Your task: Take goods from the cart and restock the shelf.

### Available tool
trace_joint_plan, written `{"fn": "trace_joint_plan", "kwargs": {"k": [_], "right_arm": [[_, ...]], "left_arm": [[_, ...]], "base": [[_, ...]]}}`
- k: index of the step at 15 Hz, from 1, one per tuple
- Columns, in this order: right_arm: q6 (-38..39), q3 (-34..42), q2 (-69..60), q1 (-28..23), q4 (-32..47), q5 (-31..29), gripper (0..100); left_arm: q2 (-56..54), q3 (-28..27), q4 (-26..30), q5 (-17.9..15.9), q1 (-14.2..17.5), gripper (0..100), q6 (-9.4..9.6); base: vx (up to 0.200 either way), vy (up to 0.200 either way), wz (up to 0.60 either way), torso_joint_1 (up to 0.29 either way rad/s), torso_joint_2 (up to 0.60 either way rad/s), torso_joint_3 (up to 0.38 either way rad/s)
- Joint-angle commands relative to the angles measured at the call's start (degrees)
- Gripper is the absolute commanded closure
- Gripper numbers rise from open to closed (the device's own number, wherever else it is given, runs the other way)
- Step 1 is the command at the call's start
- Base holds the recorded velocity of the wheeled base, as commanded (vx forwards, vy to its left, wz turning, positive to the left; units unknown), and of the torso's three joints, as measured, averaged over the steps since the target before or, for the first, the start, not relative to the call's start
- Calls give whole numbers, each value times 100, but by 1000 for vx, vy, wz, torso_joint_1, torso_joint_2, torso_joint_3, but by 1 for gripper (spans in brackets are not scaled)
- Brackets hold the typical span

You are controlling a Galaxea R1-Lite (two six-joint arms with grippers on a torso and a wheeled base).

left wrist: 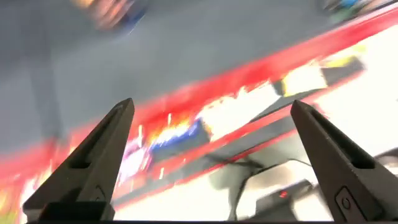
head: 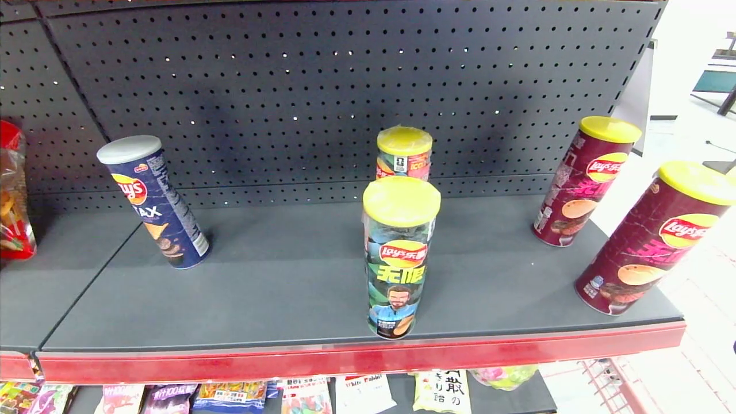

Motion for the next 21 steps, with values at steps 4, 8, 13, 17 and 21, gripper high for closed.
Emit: {"fn": "trace_joint_plan", "kwargs": {"k": [4, 8, 13, 17, 21], "right_arm": [[-26, 6, -211, -62, 131, -14, 0], [-26, 24, -211, -62, 175, -173, 0], [-70, 33, -211, -54, 184, -173, 0], [-158, 42, -255, -45, 193, -173, 0], [-193, 42, -255, -45, 184, -173, 0]], "left_arm": [[-1778, 289, 757, 858, -286, 0, -298], [-1787, 289, 678, 1157, -514, 0, -298], [-1893, 289, 643, 1183, -514, 0, -298], [-2042, 324, 678, 1192, -514, 0, -298], [-2104, 386, 678, 1192, -514, 0, -298]], "base": [[0, 0, 0, 0, 0, 0], [0, 0, 0, 0, 0, 0], [-40, 0, 0, 0, 0, 0], [-200, 0, 0, 7, 2, 1], [-200, 0, 0, -4, 5, 1]]}}
